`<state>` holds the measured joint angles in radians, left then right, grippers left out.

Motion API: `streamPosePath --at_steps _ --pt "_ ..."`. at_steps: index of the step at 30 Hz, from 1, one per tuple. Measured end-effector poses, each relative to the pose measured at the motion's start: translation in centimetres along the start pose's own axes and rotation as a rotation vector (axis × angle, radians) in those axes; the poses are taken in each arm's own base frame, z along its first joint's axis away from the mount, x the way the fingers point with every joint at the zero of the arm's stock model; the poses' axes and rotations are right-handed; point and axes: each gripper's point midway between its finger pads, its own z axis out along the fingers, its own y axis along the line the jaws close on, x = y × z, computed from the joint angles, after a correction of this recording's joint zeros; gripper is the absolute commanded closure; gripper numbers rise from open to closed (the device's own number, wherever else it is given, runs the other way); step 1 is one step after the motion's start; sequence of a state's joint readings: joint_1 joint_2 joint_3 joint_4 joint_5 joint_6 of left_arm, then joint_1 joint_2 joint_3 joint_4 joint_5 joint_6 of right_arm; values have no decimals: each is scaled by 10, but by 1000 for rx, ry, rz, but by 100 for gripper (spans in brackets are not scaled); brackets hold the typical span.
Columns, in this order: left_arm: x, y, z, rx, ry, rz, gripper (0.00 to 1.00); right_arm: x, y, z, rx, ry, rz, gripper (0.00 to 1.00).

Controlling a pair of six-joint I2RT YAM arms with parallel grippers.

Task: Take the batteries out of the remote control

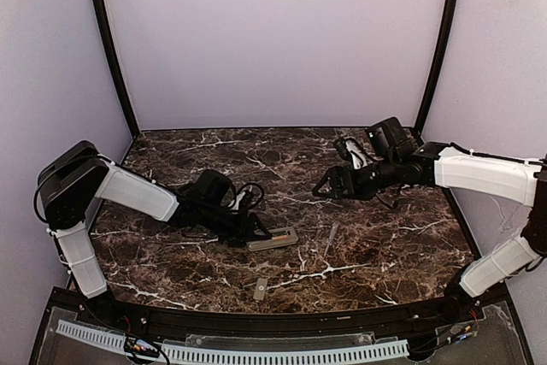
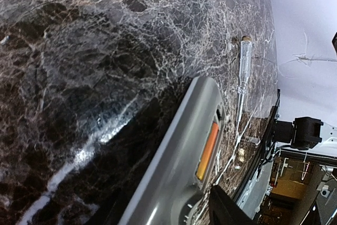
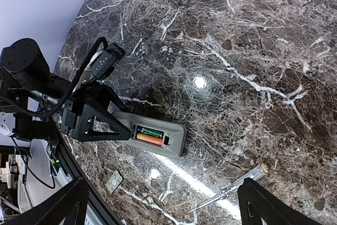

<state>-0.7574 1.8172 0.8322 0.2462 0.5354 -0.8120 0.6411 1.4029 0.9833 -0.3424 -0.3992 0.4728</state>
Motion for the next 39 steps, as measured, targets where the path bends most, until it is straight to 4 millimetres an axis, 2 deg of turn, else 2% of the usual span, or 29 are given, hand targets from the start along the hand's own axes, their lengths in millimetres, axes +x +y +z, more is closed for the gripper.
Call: streamPosePath --at_steps 10,16,28,32,39 --pt "-14 3 -3 -96 -23 59 37 5 -8 8 24 24 0 1" --pt "-21 8 -8 -161 -42 98 26 6 -13 10 46 27 -1 2" --pt "-28 31 -39 -373 -98 196 10 17 -36 15 159 61 57 3" --pt "-36 23 -55 -403 -145 260 7 28 -50 21 247 94 96 3" --pt "-41 -2 -72 -436 -219 414 7 51 -55 42 372 189 134 5"
